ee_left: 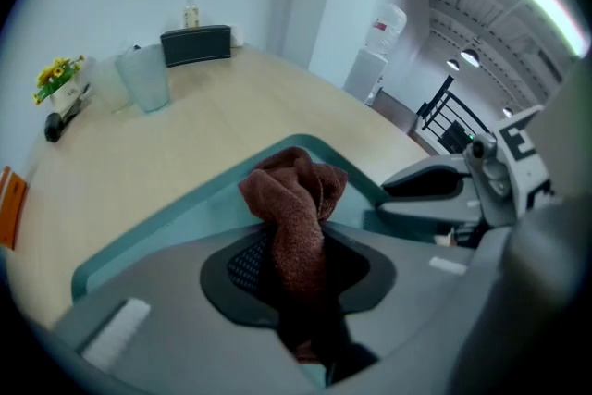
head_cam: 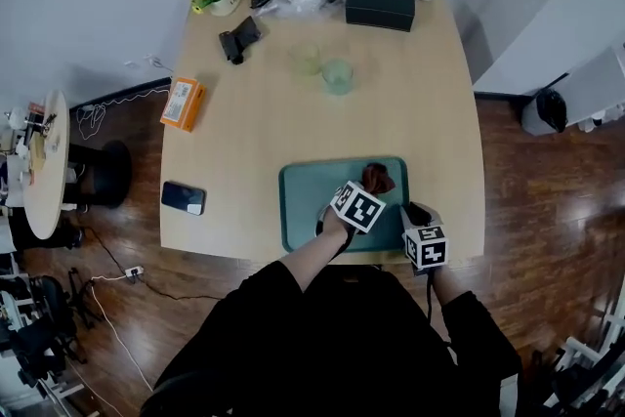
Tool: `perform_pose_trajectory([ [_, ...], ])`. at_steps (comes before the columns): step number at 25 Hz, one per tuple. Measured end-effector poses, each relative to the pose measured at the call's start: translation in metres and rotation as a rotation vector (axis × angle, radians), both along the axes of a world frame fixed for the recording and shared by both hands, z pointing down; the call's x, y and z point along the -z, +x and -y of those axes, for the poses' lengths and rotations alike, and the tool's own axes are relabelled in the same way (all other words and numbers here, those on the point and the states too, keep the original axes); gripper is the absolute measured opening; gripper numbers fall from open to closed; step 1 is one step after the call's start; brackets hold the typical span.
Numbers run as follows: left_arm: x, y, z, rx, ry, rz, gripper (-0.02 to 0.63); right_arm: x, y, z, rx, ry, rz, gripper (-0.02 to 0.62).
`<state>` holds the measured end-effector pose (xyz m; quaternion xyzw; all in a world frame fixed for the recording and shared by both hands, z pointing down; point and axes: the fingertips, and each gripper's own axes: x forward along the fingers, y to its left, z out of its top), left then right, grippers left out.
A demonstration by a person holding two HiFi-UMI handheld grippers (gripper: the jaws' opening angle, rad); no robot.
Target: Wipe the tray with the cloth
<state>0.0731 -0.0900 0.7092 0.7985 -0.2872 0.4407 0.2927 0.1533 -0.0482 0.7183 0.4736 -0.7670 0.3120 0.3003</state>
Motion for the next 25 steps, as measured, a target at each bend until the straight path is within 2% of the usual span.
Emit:
perform_pose_trajectory([
  [3, -0.001, -0.068, -0.011, 0.075, 0.004, 0.034, 0.078, 0.0, 0.0, 0.002, 0.007, 0.001, -0.003, 0.078],
  [7, -0.004, -0.177, -0.016, 0.251, -0.017, 0.15, 0.08, 0.001, 0.0, 0.003, 0.005, 0.011, -0.014, 0.078],
  [9, -0.007, -0.207, -0.02, 0.341, -0.058, 0.136, 0.08, 0.0, -0.001, 0.004, 0.004, 0.019, -0.015, 0.078],
  [11, -0.009, -0.217, -0.024, 0.384, -0.084, 0.107, 0.08, -0.001, -0.002, 0.004, 0.004, 0.018, -0.013, 0.078],
  [14, -0.011, -0.215, -0.03, 0.373, -0.093, 0.129, 0.08, -0.001, -0.003, 0.003, 0.004, 0.01, -0.008, 0.078],
  [18, -0.004, -0.178, -0.027, 0.318, -0.081, 0.085, 0.08, 0.0, -0.005, 0.002, 0.002, 0.014, -0.006, 0.078],
  [22, -0.002, -0.121, -0.032, 0.178, -0.096, 0.079, 0.078, 0.001, -0.005, 0.003, 0.002, 0.023, -0.013, 0.078],
  [25, 0.004, -0.066, -0.031, 0.053, -0.062, 0.048, 0.078, 0.001, -0.005, 0.002, 0.005, 0.022, -0.013, 0.077],
])
